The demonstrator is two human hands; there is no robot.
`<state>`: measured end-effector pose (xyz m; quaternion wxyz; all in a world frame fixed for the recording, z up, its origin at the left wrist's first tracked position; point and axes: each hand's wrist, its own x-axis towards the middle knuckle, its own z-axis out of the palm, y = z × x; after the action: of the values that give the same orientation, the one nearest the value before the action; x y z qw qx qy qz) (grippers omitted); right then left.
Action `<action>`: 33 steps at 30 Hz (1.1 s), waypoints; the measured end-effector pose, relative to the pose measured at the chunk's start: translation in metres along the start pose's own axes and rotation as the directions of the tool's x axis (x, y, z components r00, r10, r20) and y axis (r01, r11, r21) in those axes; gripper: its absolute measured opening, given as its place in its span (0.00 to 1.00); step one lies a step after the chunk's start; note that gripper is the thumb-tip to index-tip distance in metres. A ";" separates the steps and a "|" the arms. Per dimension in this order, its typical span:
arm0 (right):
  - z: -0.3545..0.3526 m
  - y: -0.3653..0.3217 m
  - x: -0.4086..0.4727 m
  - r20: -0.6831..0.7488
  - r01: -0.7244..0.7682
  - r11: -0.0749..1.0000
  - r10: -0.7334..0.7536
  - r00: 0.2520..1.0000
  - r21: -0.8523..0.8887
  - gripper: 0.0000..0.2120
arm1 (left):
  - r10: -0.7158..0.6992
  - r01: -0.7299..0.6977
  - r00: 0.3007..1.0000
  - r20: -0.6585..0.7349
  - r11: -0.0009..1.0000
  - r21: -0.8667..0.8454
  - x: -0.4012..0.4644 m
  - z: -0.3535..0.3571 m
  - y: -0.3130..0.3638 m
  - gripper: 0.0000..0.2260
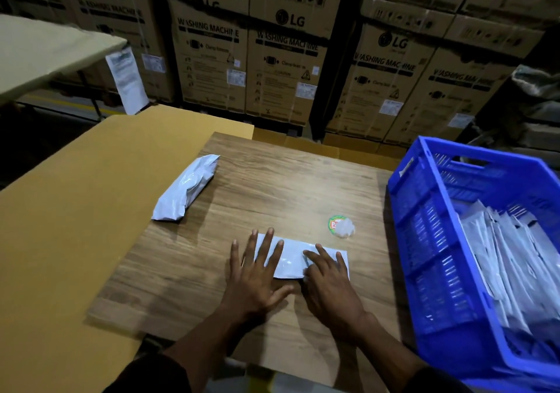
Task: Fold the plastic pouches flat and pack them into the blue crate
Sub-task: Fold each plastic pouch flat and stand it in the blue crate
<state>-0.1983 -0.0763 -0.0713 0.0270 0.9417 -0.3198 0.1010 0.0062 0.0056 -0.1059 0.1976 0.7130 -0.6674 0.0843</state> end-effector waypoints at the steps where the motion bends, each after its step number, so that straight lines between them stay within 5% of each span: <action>1: -0.001 0.001 0.000 -0.027 -0.011 0.999 0.012 1.000 0.035 0.10 | 0.064 -0.064 0.998 -0.007 0.997 0.030 -0.003 -0.001 0.000 0.35; 4: -0.013 -0.003 -0.005 -0.071 0.051 0.997 -0.047 0.996 0.058 0.13 | 0.069 -0.067 0.998 -0.010 0.993 0.102 -0.002 -0.001 -0.006 0.32; 7: -0.024 -0.006 -0.011 -0.096 0.312 0.948 -0.316 0.944 -0.055 0.14 | -0.010 0.012 1.000 -0.028 0.997 0.075 0.010 -0.008 -0.008 0.35; 10: -0.020 0.002 -0.007 -0.111 0.382 0.921 -0.389 0.915 -0.084 0.11 | 0.035 -0.031 0.995 -0.096 0.999 0.039 0.019 -0.015 -0.010 0.32; 14: -0.039 0.000 0.011 -0.137 0.233 0.968 -0.219 0.966 0.097 0.03 | -0.026 0.033 0.993 -0.114 0.997 0.064 0.028 -0.033 -0.006 0.31; 17: -0.064 0.003 0.026 -0.129 0.022 0.961 0.015 0.992 0.277 0.07 | -0.058 0.074 0.979 -0.195 0.994 0.078 0.033 -0.046 -0.001 0.26; 20: -0.081 0.016 0.039 0.030 -0.144 0.766 0.161 0.986 0.627 0.09 | 0.106 -0.098 0.983 -0.151 0.993 0.058 0.031 -0.041 -0.003 0.25; 22: -0.090 0.026 0.049 0.216 -0.251 0.682 0.138 0.966 0.687 0.13 | 0.175 -0.174 0.985 -0.003 0.981 0.090 0.023 -0.027 -0.003 0.25; 25: -0.087 0.043 0.058 0.405 -0.341 0.754 0.109 0.908 0.561 0.13 | 0.063 -0.085 0.979 0.194 0.990 0.110 0.012 -0.009 0.003 0.26; 28: -0.071 0.049 0.052 0.455 -0.376 0.909 0.262 0.851 0.181 0.12 | -0.021 -0.004 0.962 0.271 0.996 0.088 0.004 -0.001 0.011 0.26; 30: -0.059 0.040 0.041 0.288 -0.330 0.943 0.326 0.901 -0.033 0.13 | -0.033 0.017 0.978 0.204 0.997 0.077 0.003 -0.002 0.018 0.24; 33: -0.042 0.013 0.028 0.091 -0.204 0.966 0.192 0.977 0.159 0.18 | -0.013 0.009 0.998 0.063 0.998 0.060 0.009 -0.007 0.026 0.20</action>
<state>-0.1917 -0.0990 -0.0244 -0.0742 0.9071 -0.4035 0.0944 -0.0176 -0.0006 -0.0921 0.1554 0.7246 -0.6665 0.0804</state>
